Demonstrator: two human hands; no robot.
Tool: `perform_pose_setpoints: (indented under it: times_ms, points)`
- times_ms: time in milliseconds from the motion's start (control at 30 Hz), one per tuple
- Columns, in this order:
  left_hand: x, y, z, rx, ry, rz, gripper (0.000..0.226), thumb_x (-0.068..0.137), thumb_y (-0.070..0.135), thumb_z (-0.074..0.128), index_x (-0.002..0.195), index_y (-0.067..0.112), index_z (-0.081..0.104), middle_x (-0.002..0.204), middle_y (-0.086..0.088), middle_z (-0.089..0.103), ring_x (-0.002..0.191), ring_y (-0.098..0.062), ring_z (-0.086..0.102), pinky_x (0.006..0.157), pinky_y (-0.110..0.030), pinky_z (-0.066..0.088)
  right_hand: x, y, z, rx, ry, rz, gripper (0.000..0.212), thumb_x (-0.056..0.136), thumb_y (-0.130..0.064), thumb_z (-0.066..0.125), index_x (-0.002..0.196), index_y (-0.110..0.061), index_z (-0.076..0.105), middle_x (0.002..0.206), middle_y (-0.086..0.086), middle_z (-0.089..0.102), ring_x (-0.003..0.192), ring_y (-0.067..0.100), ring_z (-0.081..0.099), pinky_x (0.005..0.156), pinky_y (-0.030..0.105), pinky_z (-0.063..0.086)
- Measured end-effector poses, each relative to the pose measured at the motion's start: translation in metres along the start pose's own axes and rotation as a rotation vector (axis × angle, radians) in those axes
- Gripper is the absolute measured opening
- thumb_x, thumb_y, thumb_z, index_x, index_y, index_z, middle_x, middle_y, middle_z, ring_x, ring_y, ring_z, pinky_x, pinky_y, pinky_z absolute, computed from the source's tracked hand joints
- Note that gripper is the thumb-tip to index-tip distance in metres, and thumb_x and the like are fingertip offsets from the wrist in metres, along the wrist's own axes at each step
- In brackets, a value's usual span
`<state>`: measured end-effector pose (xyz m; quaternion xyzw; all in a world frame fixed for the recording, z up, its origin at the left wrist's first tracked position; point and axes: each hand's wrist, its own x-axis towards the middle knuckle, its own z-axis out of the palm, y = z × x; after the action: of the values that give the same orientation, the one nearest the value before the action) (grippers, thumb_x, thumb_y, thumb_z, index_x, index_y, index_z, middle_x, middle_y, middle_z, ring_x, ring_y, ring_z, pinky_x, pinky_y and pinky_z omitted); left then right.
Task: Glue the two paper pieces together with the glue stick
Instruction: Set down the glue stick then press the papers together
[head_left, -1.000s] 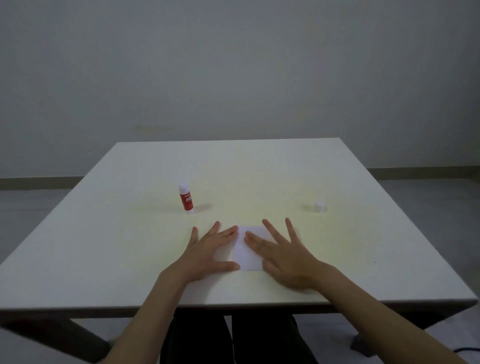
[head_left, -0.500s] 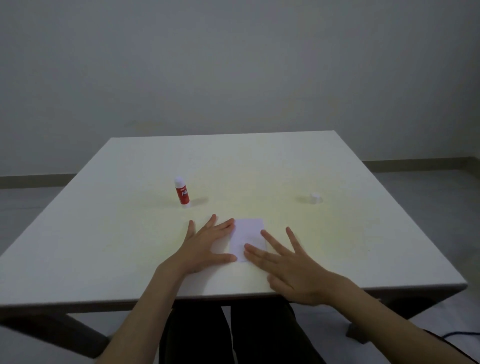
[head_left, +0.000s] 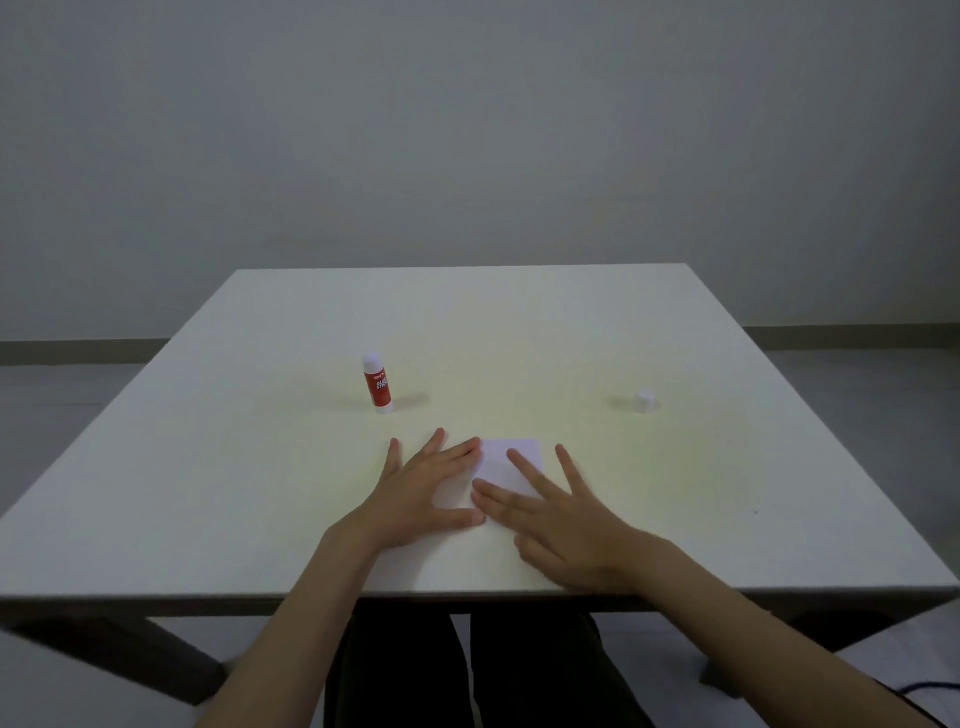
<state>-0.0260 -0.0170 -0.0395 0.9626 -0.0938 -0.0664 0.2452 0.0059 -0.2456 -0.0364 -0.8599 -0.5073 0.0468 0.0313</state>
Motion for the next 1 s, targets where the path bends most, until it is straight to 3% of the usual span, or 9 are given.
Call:
perform_pose_setpoints:
  times_ms: [200, 400, 533, 633, 833, 1000]
  points:
    - [0.0, 0.002, -0.001, 0.001, -0.025, -0.013, 0.086, 0.079, 0.059, 0.056, 0.149, 0.036, 0.011, 0.144, 0.036, 0.003, 0.145, -0.005, -0.01, 0.111, -0.049, -0.021, 0.025, 0.025, -0.021, -0.026, -0.007, 0.205, 0.058, 0.097, -0.027, 0.021, 0.148, -0.033, -0.006, 0.159, -0.017, -0.002, 0.146, 0.024, -0.016, 0.112, 0.056, -0.02]
    - [0.0, -0.001, 0.0, -0.003, -0.014, 0.0, 0.085, 0.078, 0.06, 0.056, 0.148, 0.035, 0.015, 0.145, 0.036, 0.003, 0.145, -0.006, -0.009, 0.111, -0.05, -0.019, 0.004, -0.005, 0.005, -0.029, 0.012, -0.026, 0.062, 0.09, -0.038, 0.017, 0.147, -0.035, -0.006, 0.158, -0.018, -0.001, 0.144, 0.022, -0.022, 0.108, 0.053, -0.028]
    - [0.0, 0.0, -0.001, -0.01, -0.029, -0.009, 0.086, 0.077, 0.061, 0.057, 0.148, 0.036, 0.015, 0.145, 0.036, 0.003, 0.145, -0.004, -0.01, 0.112, -0.05, -0.02, 0.008, 0.022, -0.005, -0.016, 0.039, 0.115, 0.059, 0.095, -0.031, 0.019, 0.145, -0.04, -0.01, 0.156, -0.023, -0.005, 0.145, 0.021, -0.02, 0.109, 0.048, -0.027]
    - [-0.001, 0.003, -0.003, -0.007, -0.039, -0.019, 0.087, 0.078, 0.061, 0.057, 0.148, 0.035, 0.013, 0.144, 0.036, 0.001, 0.145, -0.005, -0.01, 0.112, -0.05, -0.02, 0.014, 0.028, -0.013, 0.012, 0.043, 0.231, 0.057, 0.096, -0.03, 0.019, 0.147, -0.036, -0.005, 0.158, -0.02, -0.002, 0.146, 0.021, -0.017, 0.113, 0.051, -0.02]
    - [-0.001, 0.003, -0.002, 0.005, -0.03, -0.021, 0.087, 0.077, 0.061, 0.057, 0.149, 0.035, 0.013, 0.143, 0.037, 0.002, 0.145, -0.006, -0.009, 0.112, -0.051, -0.018, -0.017, -0.009, 0.002, 0.016, 0.016, 0.006, 0.057, 0.094, -0.042, 0.013, 0.147, -0.038, -0.006, 0.157, -0.022, -0.006, 0.144, 0.014, -0.023, 0.112, 0.046, -0.027]
    - [-0.002, 0.005, -0.003, -0.018, -0.028, -0.027, 0.084, 0.079, 0.059, 0.058, 0.148, 0.035, 0.017, 0.154, 0.027, 0.009, 0.146, -0.006, -0.008, 0.113, -0.052, -0.018, -0.015, -0.012, -0.004, 0.082, 0.097, 0.141, 0.06, 0.096, -0.051, 0.019, 0.148, -0.034, -0.005, 0.157, -0.021, -0.009, 0.144, 0.009, -0.021, 0.119, 0.047, -0.012]
